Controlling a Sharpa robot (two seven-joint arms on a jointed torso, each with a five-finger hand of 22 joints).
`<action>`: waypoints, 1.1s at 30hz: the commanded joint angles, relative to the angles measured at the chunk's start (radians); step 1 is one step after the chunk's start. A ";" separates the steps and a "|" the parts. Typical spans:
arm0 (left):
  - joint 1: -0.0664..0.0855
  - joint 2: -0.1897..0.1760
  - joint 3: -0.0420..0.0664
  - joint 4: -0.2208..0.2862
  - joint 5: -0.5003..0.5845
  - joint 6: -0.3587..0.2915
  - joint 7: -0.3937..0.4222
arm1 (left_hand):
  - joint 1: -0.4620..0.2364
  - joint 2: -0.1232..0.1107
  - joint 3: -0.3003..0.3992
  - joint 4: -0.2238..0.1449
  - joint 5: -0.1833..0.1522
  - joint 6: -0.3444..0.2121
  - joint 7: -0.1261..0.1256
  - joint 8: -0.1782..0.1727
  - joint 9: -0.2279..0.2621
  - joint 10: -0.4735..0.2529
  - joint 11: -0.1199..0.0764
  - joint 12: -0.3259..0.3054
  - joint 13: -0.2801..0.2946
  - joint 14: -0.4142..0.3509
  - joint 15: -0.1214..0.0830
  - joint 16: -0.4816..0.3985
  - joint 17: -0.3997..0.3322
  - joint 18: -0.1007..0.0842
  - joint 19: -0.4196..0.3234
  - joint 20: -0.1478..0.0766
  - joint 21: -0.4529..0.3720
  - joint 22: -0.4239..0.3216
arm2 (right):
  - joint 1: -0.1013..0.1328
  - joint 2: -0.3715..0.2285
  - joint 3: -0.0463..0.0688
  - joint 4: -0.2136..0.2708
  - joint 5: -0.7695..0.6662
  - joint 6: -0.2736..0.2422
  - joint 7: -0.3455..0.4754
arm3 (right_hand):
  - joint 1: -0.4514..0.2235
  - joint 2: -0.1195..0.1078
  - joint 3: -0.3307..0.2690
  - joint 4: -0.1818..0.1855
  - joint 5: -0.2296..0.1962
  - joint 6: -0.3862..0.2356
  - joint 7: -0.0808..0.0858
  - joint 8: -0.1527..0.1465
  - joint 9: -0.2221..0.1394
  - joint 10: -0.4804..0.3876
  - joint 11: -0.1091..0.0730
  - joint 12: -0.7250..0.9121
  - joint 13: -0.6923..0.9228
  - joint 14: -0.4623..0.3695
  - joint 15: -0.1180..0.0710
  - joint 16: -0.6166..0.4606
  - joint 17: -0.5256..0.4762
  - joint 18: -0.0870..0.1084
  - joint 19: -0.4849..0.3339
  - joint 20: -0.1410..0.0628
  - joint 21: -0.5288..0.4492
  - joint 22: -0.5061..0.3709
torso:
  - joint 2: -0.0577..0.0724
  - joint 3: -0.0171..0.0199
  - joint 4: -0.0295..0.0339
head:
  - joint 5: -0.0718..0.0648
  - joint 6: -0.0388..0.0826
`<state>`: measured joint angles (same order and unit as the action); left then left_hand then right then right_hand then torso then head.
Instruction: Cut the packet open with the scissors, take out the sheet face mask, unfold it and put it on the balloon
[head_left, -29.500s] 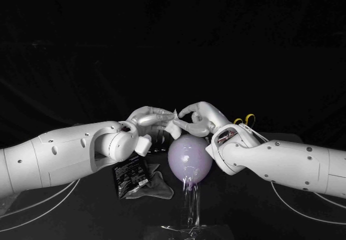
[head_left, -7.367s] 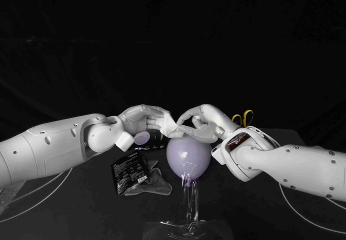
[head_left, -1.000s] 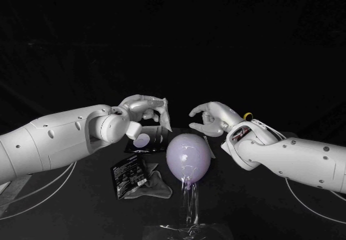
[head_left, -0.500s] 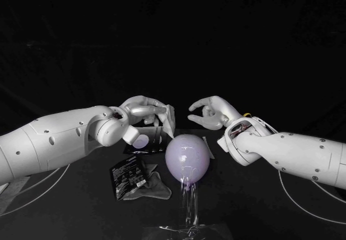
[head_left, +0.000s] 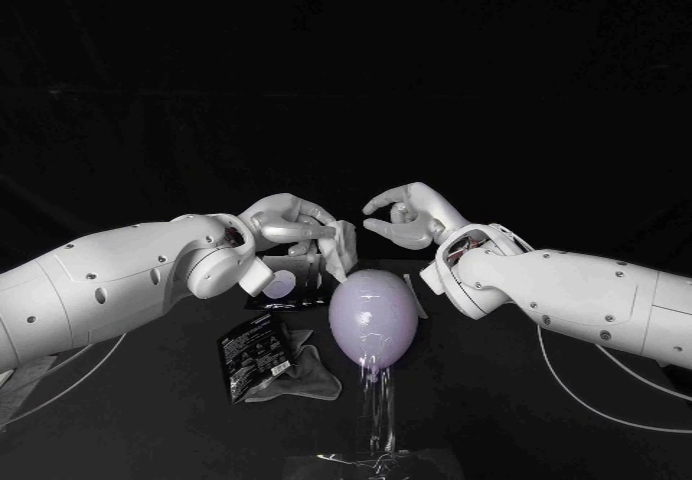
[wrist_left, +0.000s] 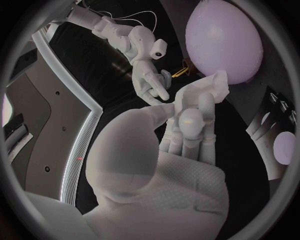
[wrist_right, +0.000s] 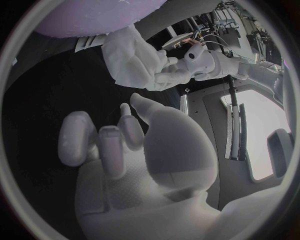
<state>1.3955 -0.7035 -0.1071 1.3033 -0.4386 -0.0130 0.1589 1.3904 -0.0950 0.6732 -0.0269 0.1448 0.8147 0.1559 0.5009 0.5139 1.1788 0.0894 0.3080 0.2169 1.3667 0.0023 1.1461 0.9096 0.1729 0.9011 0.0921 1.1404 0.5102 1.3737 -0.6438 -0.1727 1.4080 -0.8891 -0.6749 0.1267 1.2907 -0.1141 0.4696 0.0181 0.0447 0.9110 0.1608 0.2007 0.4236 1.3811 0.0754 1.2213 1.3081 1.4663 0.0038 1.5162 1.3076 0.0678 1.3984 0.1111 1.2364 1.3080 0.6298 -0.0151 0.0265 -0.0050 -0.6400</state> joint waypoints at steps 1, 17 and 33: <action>0.002 0.000 0.002 0.003 -0.093 -0.003 0.062 | 0.015 -0.001 0.008 -0.026 -0.003 0.007 0.012 -0.011 -0.010 -0.016 -0.003 0.008 0.004 -0.006 0.003 0.002 -0.004 0.012 -0.009 0.002 0.011 0.007 | 0.004 0.006 0.001 -0.002 0.037 0.078 0.064 | 0.006 0.005 0.007 0.000 0.004 0.008 0.000 -0.005 -0.002 -0.002 -0.001 0.005 0.063 0.069 0.003 0.000 0.179 0.004 -0.005 0.001 0.002 0.166 | 0.000 -0.0003 -0.0007 | 0.001 -0.001; 0.002 0.002 0.003 0.003 -0.213 -0.053 0.101 | 0.063 -0.011 -0.009 -0.104 0.002 0.037 0.018 -0.065 -0.058 -0.047 0.005 0.050 0.026 -0.010 0.007 0.023 -0.024 0.015 -0.043 0.003 0.076 0.048 | 0.023 0.041 0.001 -0.045 -0.083 0.286 0.036 | 0.037 -0.073 -0.052 -0.041 0.004 -0.219 0.011 -0.127 -0.080 -0.107 0.013 -0.090 0.005 0.012 0.019 -0.053 0.097 0.031 -0.098 0.016 -0.141 0.129 | -0.001 0.0005 -0.0008 | 0.000 0.000; 0.016 -0.002 0.016 0.001 -0.372 -0.048 0.110 | 0.064 -0.009 -0.005 -0.115 0.005 0.053 0.016 -0.074 -0.069 -0.049 0.003 0.062 0.032 -0.007 0.006 0.033 -0.022 0.015 -0.048 0.003 0.089 0.056 | 0.029 0.076 0.000 -0.099 -0.130 0.346 0.020 | 0.065 -0.030 -0.051 -0.050 0.004 -0.101 -0.006 -0.090 -0.044 -0.097 -0.002 -0.058 0.014 0.016 0.006 -0.038 0.111 0.028 -0.088 0.008 -0.118 0.137 | 0.000 -0.0002 -0.0012 | 0.001 0.003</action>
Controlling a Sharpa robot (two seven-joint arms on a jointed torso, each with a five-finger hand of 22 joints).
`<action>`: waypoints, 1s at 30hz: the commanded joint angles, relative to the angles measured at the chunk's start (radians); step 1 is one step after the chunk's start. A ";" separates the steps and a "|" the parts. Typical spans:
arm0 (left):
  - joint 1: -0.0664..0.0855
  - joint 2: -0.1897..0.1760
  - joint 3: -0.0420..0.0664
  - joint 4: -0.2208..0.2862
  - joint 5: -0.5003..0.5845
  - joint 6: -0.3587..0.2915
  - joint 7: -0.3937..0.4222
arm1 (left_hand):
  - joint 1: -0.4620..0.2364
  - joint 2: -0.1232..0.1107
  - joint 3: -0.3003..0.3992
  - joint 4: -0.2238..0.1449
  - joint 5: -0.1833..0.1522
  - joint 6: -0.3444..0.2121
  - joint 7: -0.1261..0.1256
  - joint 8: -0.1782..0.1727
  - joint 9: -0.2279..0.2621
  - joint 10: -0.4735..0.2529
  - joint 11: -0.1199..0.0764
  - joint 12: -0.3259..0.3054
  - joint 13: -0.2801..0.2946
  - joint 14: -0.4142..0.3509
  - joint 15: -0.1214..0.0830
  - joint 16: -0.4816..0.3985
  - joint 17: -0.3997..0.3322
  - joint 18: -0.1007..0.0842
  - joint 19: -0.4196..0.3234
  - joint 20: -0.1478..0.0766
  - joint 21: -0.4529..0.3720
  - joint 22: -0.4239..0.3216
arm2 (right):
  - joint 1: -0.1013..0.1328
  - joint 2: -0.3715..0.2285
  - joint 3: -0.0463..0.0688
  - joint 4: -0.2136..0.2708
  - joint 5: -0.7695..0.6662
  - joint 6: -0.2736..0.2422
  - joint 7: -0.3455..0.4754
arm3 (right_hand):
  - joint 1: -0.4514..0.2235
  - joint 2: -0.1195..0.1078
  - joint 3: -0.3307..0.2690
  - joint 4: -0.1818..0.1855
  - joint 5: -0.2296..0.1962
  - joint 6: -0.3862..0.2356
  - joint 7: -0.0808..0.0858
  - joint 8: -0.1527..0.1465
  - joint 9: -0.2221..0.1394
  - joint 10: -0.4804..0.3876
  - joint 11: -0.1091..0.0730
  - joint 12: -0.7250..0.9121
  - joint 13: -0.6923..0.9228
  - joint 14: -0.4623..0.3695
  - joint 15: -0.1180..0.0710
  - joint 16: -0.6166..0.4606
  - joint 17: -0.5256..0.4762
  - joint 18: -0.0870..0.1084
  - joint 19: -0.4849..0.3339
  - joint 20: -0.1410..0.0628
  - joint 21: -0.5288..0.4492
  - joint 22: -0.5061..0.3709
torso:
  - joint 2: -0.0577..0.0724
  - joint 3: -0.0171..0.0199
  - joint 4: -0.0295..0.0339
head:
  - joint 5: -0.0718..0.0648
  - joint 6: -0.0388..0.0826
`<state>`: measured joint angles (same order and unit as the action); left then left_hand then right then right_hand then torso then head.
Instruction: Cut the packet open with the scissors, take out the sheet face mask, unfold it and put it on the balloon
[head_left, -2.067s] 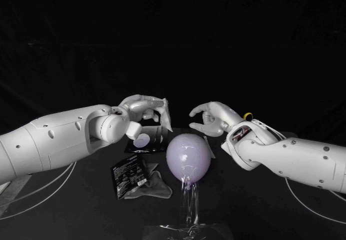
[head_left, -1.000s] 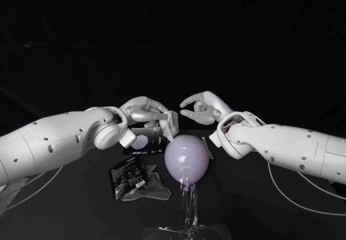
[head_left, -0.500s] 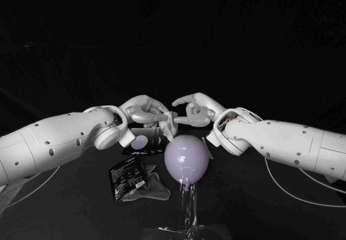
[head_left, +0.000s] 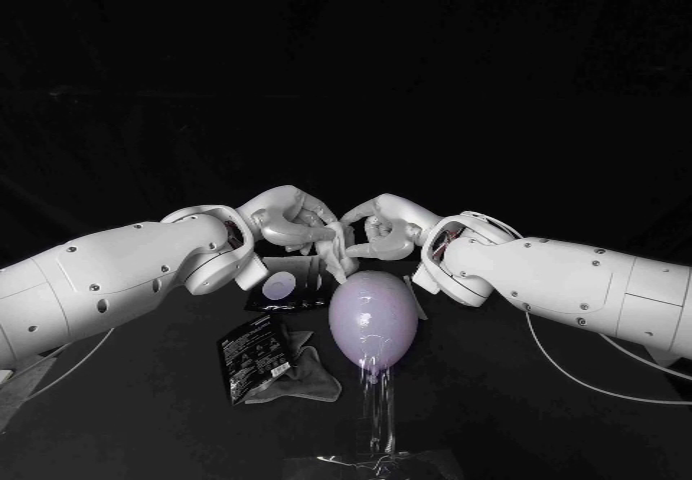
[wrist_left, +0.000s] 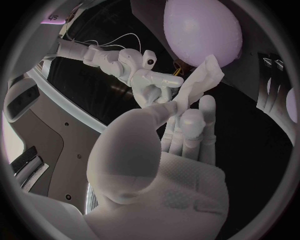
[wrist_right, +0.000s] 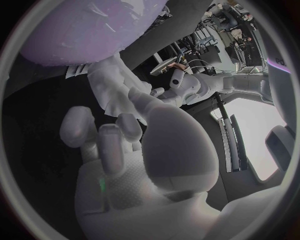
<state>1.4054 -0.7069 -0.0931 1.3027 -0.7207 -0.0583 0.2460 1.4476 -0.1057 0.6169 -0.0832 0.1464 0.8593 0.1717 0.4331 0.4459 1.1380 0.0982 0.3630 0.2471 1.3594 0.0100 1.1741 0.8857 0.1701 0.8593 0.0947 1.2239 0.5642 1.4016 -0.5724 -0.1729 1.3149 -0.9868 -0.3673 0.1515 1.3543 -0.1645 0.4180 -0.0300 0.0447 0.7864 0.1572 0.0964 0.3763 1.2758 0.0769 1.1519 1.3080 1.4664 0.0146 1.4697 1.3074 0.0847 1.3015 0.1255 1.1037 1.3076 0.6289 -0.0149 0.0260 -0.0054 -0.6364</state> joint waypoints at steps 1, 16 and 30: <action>0.007 0.001 0.002 0.001 -0.104 -0.003 0.024 | 0.007 0.002 0.051 -0.058 0.004 0.008 0.000 -0.006 -0.001 -0.009 -0.005 0.007 0.001 0.001 -0.002 0.005 0.002 0.018 -0.007 0.000 0.006 0.002 | 0.001 0.006 0.001 -0.008 -0.032 0.038 -0.005 | 0.004 0.030 0.005 -0.002 0.004 0.041 -0.002 0.022 0.006 0.011 -0.003 0.016 0.015 0.018 -0.004 0.011 0.113 0.009 0.012 -0.007 0.020 0.139 | 0.000 -0.0002 -0.0007 | 0.002 0.000; 0.019 0.003 0.004 -0.001 -0.251 -0.007 0.029 | 0.007 0.000 0.054 -0.067 0.004 0.022 -0.003 -0.012 -0.009 -0.009 -0.007 0.015 0.005 0.004 -0.003 0.013 0.003 0.018 -0.011 -0.001 0.015 0.006 | 0.002 0.010 0.001 -0.007 0.071 -0.085 0.042 | -0.004 0.110 0.020 0.013 0.004 0.290 -0.079 0.192 0.072 0.158 -0.068 0.198 0.113 0.085 -0.060 0.077 0.219 -0.030 0.138 -0.054 0.223 0.192 | 0.001 0.0003 -0.0005 | 0.004 -0.003; 0.019 0.008 0.005 -0.015 -0.237 -0.101 0.045 | 0.000 0.002 0.054 -0.064 0.003 0.028 -0.003 -0.017 -0.015 -0.013 -0.007 0.017 0.005 0.004 -0.003 0.016 0.000 0.018 -0.013 0.000 0.018 0.008 | 0.015 0.006 0.001 -0.004 0.144 -0.136 -0.022 | -0.016 0.113 0.056 0.008 0.004 0.279 -0.089 0.251 0.109 0.208 -0.081 0.264 0.156 0.099 -0.075 0.093 0.247 -0.040 0.165 -0.073 0.269 0.204 | -0.001 0.0001 -0.0005 | 0.002 0.000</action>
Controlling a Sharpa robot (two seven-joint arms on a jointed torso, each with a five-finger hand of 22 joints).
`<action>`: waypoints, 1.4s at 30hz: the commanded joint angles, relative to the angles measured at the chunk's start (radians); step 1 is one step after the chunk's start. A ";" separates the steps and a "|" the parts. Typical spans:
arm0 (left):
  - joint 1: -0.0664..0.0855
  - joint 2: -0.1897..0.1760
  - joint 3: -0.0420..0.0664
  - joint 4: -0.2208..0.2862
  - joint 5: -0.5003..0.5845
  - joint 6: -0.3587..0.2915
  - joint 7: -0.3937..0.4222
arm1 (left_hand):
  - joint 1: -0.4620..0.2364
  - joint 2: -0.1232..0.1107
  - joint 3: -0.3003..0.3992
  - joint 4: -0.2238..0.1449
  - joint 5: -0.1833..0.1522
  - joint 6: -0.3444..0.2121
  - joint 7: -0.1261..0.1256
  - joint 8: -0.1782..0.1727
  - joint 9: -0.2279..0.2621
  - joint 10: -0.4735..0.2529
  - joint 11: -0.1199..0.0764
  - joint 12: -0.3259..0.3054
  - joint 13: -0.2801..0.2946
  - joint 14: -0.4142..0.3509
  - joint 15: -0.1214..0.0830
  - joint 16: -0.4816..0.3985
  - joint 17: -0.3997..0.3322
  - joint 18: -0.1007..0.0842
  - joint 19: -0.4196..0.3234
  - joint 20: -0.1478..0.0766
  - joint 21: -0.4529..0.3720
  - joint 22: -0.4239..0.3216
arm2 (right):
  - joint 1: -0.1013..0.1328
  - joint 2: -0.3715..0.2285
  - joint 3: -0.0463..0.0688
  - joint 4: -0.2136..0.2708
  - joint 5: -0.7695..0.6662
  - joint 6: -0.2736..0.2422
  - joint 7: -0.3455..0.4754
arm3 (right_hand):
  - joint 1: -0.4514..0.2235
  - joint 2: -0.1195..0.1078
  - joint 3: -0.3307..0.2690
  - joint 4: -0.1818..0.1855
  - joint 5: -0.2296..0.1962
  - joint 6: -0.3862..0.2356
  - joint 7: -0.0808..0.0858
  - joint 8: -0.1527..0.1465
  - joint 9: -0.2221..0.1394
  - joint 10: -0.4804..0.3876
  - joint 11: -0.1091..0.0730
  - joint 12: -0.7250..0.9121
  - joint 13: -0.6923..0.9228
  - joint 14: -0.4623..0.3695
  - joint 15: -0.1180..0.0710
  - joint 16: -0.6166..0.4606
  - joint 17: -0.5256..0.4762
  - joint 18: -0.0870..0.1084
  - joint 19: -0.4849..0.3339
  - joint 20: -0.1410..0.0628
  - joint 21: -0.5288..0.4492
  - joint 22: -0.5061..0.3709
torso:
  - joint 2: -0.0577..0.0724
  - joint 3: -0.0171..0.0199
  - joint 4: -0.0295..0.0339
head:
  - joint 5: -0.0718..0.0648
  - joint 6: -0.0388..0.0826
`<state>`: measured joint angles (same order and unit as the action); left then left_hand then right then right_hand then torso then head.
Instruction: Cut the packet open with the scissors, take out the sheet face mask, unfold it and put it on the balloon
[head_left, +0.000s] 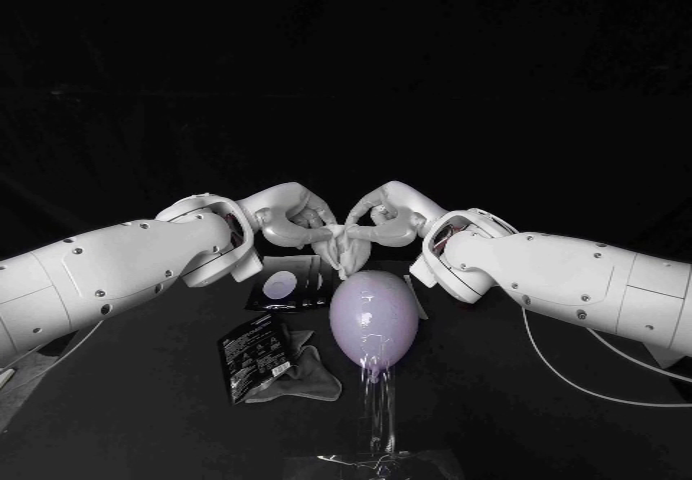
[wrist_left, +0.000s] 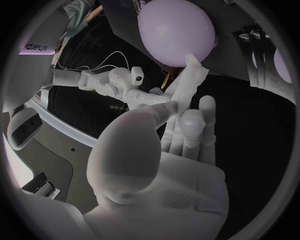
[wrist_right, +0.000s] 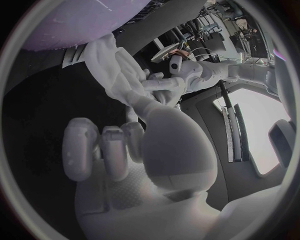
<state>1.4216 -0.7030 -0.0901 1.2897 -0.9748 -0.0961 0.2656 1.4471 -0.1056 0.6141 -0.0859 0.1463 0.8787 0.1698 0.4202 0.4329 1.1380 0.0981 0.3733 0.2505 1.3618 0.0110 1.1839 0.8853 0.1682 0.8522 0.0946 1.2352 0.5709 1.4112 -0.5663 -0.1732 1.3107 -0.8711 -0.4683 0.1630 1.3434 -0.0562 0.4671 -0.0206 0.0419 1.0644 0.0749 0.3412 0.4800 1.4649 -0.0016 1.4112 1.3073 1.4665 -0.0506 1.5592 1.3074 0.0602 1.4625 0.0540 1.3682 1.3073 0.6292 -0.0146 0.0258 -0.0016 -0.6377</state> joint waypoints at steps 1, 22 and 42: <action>0.003 0.004 0.002 -0.004 0.025 -0.071 0.026 | -0.002 0.002 0.056 -0.060 0.003 0.008 -0.001 -0.006 -0.003 -0.015 -0.007 0.007 0.002 0.002 -0.003 0.006 -0.001 0.019 -0.006 0.001 0.007 0.001 | 0.007 0.000 0.001 0.000 0.023 -0.036 -0.042 | -0.005 0.004 0.008 -0.001 0.007 0.001 -0.007 0.007 0.006 0.019 -0.003 0.005 0.157 0.098 -0.010 0.003 0.247 -0.015 0.004 -0.002 0.004 0.205 | -0.001 -0.0004 -0.0003 | -0.002 0.002; 0.003 0.012 0.001 -0.034 0.154 -0.126 -0.100 | -0.146 -0.054 -0.059 0.074 0.003 -0.030 0.006 -0.042 -0.028 -0.074 0.004 -0.041 -0.041 -0.032 0.017 -0.012 -0.092 0.017 -0.012 0.032 -0.099 -0.068 | 0.039 0.014 0.004 -0.018 -0.060 -0.098 -0.134 | -0.013 -0.006 0.028 -0.010 0.007 -0.005 -0.008 0.027 0.017 0.024 -0.004 0.011 0.162 0.099 -0.012 0.004 0.249 -0.016 0.007 -0.004 0.009 0.206 | 0.000 0.0005 -0.0002 | -0.005 0.009; 0.002 0.023 0.000 -0.046 0.228 -0.105 -0.143 | -0.156 -0.111 -0.112 0.168 0.001 -0.059 0.010 -0.048 -0.041 -0.081 0.016 -0.126 -0.107 -0.033 0.026 0.006 -0.116 0.017 0.043 0.039 -0.192 -0.135 | 0.053 0.041 0.011 -0.033 -0.096 -0.173 -0.186 | -0.018 -0.011 0.040 -0.013 0.007 -0.007 -0.008 0.036 0.022 0.025 -0.005 0.012 0.162 0.101 -0.013 0.006 0.253 -0.018 0.012 -0.006 0.018 0.208 | 0.001 0.0003 -0.0003 | -0.006 0.016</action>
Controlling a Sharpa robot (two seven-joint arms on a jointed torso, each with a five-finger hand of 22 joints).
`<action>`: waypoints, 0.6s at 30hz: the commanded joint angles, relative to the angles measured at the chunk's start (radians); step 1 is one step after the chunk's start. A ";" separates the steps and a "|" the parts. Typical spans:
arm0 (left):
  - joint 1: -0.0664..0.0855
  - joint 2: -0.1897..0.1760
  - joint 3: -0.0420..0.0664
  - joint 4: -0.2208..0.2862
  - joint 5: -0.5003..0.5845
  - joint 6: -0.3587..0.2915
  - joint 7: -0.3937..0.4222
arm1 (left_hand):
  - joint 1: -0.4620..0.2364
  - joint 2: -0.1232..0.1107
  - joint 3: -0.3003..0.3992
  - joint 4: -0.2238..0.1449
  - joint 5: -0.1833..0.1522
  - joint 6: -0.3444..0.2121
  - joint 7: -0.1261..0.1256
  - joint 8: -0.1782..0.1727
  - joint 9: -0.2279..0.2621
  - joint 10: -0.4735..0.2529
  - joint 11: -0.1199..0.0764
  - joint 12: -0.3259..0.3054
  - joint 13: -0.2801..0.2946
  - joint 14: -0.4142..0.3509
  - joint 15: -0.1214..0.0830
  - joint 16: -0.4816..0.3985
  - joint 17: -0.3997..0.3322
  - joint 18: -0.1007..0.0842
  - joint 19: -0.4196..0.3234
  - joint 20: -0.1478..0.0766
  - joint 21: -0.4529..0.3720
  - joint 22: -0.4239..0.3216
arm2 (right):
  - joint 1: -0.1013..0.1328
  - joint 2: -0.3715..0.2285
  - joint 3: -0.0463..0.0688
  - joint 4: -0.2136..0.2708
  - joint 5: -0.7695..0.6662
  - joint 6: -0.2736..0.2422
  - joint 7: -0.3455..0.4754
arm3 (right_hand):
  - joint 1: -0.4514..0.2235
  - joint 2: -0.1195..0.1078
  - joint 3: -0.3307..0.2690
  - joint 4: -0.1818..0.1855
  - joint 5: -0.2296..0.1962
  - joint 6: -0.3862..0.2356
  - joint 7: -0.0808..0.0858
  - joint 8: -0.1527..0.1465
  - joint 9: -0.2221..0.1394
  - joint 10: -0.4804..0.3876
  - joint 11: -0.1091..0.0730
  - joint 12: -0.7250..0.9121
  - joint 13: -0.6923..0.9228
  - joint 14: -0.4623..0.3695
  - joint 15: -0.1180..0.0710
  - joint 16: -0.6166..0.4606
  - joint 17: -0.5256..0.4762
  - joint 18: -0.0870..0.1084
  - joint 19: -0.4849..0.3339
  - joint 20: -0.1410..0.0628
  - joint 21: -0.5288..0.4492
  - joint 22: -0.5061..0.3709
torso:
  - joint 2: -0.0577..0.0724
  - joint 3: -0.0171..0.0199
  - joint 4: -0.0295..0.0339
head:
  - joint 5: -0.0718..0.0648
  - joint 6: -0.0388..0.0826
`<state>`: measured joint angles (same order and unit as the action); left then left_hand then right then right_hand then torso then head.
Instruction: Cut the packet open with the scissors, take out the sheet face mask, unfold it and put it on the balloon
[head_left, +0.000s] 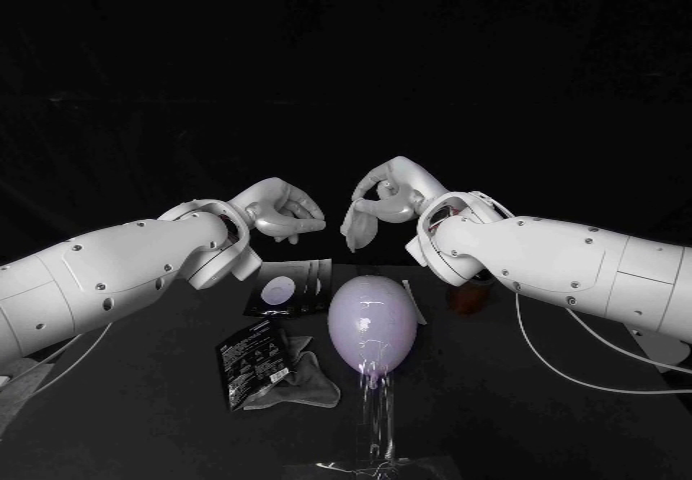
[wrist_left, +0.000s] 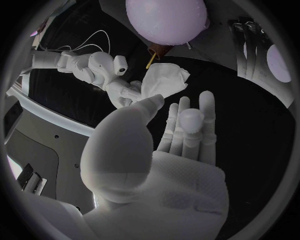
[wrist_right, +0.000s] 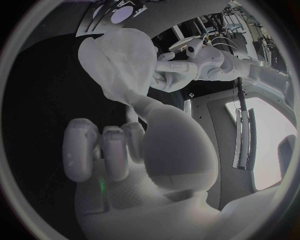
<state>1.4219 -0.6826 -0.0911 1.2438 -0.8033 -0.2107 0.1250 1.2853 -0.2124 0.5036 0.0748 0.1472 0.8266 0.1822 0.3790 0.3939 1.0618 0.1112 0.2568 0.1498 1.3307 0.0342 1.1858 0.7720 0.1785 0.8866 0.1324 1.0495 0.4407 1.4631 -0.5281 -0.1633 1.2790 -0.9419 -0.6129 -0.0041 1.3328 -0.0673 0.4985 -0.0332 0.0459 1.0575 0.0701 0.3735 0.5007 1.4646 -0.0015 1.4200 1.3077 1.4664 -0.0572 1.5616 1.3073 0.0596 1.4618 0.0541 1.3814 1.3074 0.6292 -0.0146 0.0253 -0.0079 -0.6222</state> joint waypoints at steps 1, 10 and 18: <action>0.002 0.002 0.001 0.002 0.067 0.011 0.002 | 0.011 -0.005 -0.003 0.011 0.000 -0.009 -0.002 -0.008 -0.004 -0.010 0.005 -0.019 -0.013 -0.006 0.005 0.002 -0.010 0.006 0.011 0.003 -0.014 -0.009 | 0.002 0.003 0.001 -0.001 -0.026 -0.030 -0.020 | -0.007 0.000 0.008 0.000 0.003 -0.001 -0.003 0.003 0.001 0.026 -0.005 0.003 0.162 0.101 -0.006 0.003 0.253 -0.018 0.013 -0.006 0.005 0.208 | 0.001 0.0002 0.0002 | 0.001 0.001; -0.021 -0.005 -0.004 0.019 0.126 -0.010 0.056 | 0.113 0.017 0.036 -0.027 0.003 0.014 -0.006 0.003 -0.011 0.017 0.001 -0.047 -0.042 -0.048 -0.001 -0.041 -0.097 0.007 0.018 -0.005 -0.032 -0.022 | 0.002 0.004 0.003 0.002 -0.017 -0.070 0.000 | -0.009 -0.002 0.013 -0.002 0.003 -0.002 -0.004 0.007 0.003 0.025 -0.005 0.001 0.161 0.101 -0.007 0.004 0.253 -0.018 0.014 -0.006 0.007 0.209 | 0.000 0.0002 0.0001 | 0.000 0.003; -0.058 0.000 -0.009 0.026 0.167 -0.092 0.126 | 0.142 0.025 0.045 -0.050 0.000 0.043 -0.004 0.008 -0.018 0.056 -0.002 -0.049 -0.052 -0.114 -0.005 -0.126 -0.211 0.006 -0.003 -0.012 -0.026 -0.015 | 0.003 0.000 0.003 0.008 0.006 -0.100 0.022 | -0.010 -0.003 0.015 -0.002 0.003 -0.002 -0.004 0.007 0.003 0.024 -0.005 -0.001 0.159 0.101 -0.007 0.003 0.253 -0.018 0.014 -0.006 0.006 0.208 | 0.001 -0.0001 0.0000 | 0.000 0.006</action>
<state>1.3659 -0.6858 -0.1013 1.2676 -0.6829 -0.2415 0.1838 1.4213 -0.1870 0.5490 0.0308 0.1472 0.8649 0.1772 0.3829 0.3768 1.1119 0.1108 0.2120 0.0993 1.2265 0.0306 1.0682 0.5688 0.1771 0.8925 0.1205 1.0175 0.4235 1.4648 -0.5280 -0.1610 1.2852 -0.9448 -0.6782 -0.0064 1.3328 -0.0673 0.5078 -0.0345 0.0438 1.0521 0.0692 0.3781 0.5024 1.4644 -0.0014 1.4189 1.3082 1.4664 -0.0571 1.5589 1.3081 0.0594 1.4628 0.0498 1.3806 1.3081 0.6292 -0.0146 0.0252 -0.0081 -0.6177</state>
